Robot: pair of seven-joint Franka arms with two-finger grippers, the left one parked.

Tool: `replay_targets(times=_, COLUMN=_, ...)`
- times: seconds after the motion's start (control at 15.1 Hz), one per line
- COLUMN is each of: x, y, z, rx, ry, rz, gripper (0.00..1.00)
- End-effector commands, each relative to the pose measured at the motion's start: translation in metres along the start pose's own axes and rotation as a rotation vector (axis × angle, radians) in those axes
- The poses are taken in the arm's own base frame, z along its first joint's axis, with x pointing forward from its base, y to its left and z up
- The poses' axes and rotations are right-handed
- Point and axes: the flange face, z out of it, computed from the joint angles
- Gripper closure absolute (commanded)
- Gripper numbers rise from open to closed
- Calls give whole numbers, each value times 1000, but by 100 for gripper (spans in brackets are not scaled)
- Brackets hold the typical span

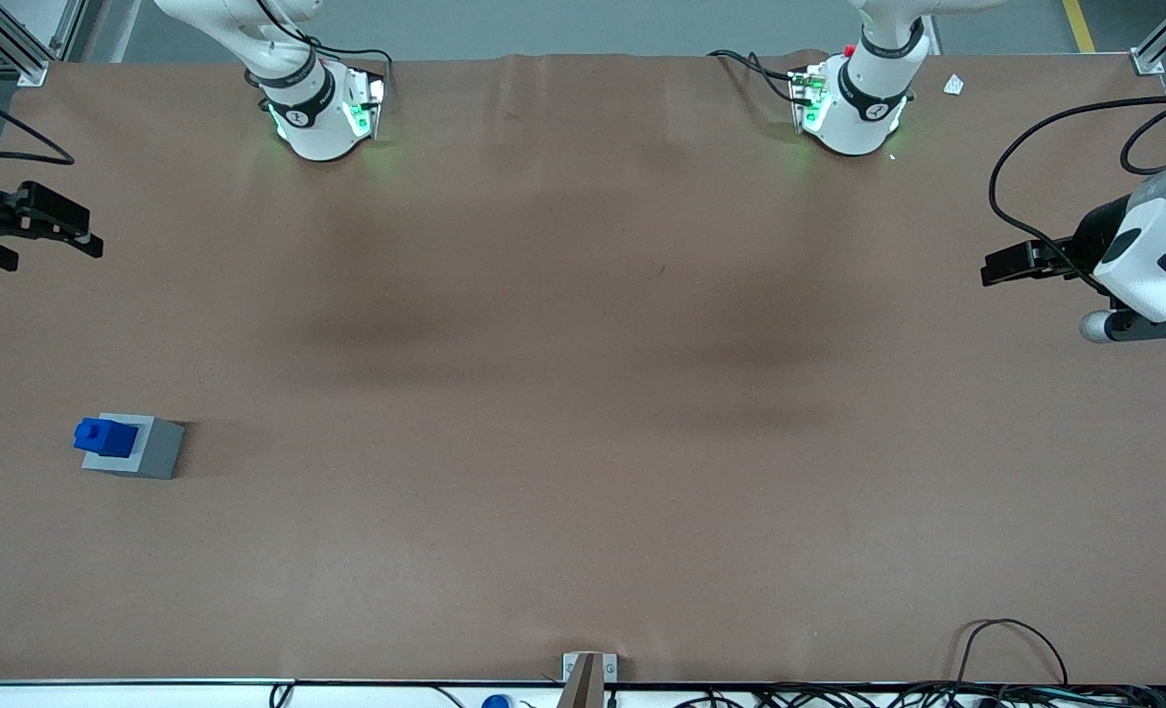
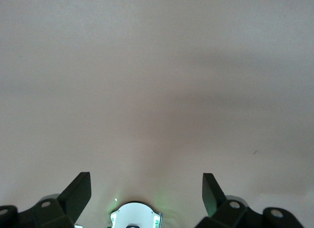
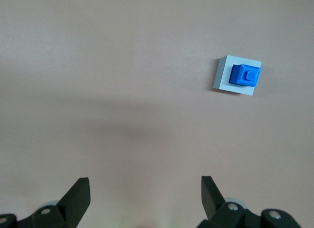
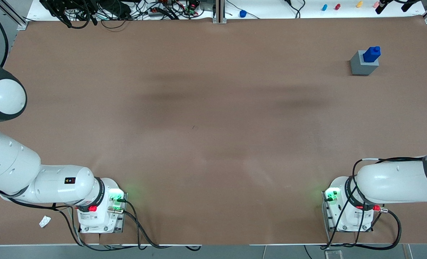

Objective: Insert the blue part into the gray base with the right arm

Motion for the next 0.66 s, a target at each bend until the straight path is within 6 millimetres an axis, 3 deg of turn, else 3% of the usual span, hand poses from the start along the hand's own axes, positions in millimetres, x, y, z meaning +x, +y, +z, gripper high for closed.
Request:
replay_targets(times=0.0, x=-10, y=2, z=-3, rx=4, ry=24, rz=23, gripper=0)
replay_targets(times=0.26, x=-10, y=-4, z=-25, rx=-17, ry=63, rz=12, gripper=0)
replay_targets(times=0.46, x=-15, y=-7, z=-24, rx=-6, ry=20, rz=39, gripper=0)
replay_targets(times=0.6, x=-19, y=-9, z=-34, rx=-6, ry=18, rz=61, gripper=0)
